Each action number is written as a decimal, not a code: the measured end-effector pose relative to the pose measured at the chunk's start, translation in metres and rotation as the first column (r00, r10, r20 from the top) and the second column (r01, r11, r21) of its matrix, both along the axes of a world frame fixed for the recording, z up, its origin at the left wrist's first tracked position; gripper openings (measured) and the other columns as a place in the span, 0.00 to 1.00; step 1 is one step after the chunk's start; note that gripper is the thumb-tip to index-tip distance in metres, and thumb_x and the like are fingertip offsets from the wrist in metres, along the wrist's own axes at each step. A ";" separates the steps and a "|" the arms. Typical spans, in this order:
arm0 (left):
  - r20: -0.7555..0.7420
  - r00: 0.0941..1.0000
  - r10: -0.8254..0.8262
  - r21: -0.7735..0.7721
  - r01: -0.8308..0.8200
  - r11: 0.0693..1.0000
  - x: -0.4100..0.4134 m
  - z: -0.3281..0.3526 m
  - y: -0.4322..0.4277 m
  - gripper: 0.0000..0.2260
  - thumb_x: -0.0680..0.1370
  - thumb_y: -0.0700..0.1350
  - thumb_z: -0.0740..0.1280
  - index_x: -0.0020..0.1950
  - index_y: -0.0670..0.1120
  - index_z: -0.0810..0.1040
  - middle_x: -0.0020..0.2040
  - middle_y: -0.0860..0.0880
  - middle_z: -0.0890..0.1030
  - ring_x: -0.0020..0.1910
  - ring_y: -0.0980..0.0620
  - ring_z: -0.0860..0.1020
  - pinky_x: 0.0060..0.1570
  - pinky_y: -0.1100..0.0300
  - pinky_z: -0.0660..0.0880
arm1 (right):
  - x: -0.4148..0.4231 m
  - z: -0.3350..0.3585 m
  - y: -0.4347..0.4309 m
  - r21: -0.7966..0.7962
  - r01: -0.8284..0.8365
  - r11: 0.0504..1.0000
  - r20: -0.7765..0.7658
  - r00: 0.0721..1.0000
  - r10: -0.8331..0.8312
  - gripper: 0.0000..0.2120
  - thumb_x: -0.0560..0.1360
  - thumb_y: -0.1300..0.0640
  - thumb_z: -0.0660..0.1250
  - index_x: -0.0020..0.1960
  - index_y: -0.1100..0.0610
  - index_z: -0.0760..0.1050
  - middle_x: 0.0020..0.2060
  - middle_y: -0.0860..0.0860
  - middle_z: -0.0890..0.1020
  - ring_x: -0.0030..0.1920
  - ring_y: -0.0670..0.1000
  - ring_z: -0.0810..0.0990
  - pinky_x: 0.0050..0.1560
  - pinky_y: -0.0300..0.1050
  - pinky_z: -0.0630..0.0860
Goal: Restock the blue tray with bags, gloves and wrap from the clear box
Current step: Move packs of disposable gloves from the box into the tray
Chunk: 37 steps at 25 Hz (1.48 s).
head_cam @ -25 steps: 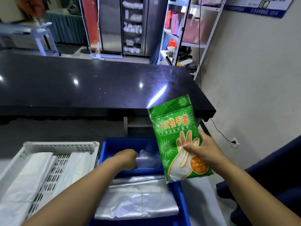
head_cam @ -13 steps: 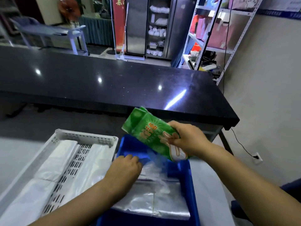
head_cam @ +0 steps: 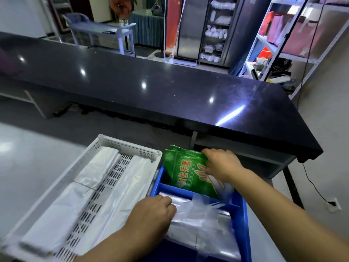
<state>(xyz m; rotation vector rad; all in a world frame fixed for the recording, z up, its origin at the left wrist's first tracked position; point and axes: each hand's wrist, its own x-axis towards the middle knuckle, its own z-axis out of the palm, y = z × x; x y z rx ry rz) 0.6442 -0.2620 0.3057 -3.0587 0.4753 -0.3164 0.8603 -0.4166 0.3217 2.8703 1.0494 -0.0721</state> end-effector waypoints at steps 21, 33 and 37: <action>-0.170 0.955 0.243 -0.163 -0.270 0.949 0.059 0.020 -0.013 0.09 0.72 0.48 0.63 0.50 0.48 0.75 0.48 0.49 0.76 0.50 0.46 0.76 0.37 0.57 0.66 | -0.075 0.031 -0.033 0.387 -0.079 0.919 -0.333 0.917 0.219 0.27 0.66 0.37 0.66 0.63 0.44 0.70 0.54 0.45 0.81 0.53 0.46 0.78 0.51 0.44 0.73; -0.170 0.985 -0.013 -0.272 -0.035 0.962 0.107 -0.010 -0.014 0.13 0.70 0.37 0.64 0.52 0.46 0.80 0.47 0.43 0.82 0.46 0.41 0.80 0.41 0.51 0.77 | -0.065 -0.032 -0.053 0.249 -0.124 0.961 0.305 0.951 0.043 0.10 0.55 0.61 0.77 0.30 0.52 0.77 0.27 0.48 0.80 0.32 0.52 0.77 0.38 0.42 0.74; -0.368 0.930 0.006 -0.309 -0.129 0.942 0.114 -0.026 -0.011 0.13 0.73 0.40 0.60 0.54 0.51 0.77 0.54 0.47 0.82 0.53 0.43 0.78 0.47 0.54 0.74 | -0.065 -0.040 -0.064 0.285 0.054 0.957 0.014 0.998 -0.060 0.12 0.61 0.52 0.75 0.44 0.50 0.80 0.35 0.50 0.84 0.40 0.55 0.80 0.40 0.41 0.70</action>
